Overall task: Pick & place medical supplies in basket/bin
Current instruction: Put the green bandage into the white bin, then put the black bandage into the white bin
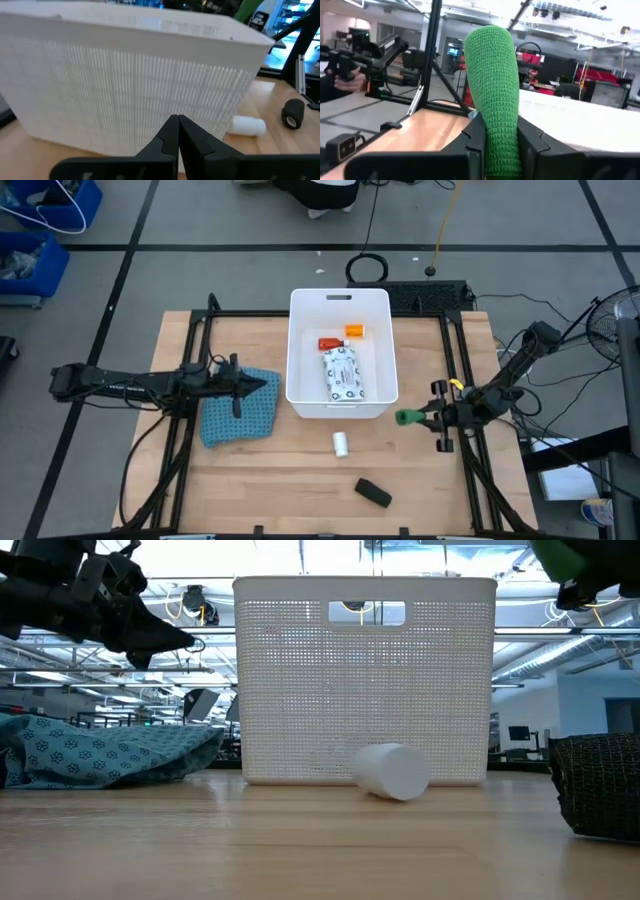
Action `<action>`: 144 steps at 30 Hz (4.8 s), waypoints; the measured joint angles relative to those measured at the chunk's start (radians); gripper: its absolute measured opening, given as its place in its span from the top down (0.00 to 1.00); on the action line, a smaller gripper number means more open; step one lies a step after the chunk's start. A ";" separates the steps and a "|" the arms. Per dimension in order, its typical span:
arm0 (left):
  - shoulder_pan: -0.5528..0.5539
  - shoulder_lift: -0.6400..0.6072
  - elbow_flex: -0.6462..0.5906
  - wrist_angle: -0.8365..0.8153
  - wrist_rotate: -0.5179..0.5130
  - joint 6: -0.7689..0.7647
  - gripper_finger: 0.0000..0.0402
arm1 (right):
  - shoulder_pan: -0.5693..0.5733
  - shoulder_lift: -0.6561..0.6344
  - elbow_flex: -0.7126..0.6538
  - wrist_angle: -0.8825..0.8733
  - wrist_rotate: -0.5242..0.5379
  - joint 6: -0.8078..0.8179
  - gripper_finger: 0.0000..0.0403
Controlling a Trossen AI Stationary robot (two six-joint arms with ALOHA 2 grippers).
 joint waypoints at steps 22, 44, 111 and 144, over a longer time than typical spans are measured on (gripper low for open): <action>0.000 0.000 0.000 0.089 -0.007 0.211 0.98 | -0.180 0.295 0.485 -0.252 0.052 -0.069 0.88; 0.000 0.000 0.000 0.082 -0.059 0.227 0.98 | -1.126 0.773 1.124 -0.982 -0.748 0.208 0.88; 0.000 0.000 0.000 0.093 -0.054 0.201 0.98 | -1.093 0.642 1.099 -0.919 -1.113 0.020 0.91; 0.000 0.000 0.000 0.045 -0.058 0.192 0.98 | -0.886 0.027 0.238 -0.351 -1.136 0.284 1.00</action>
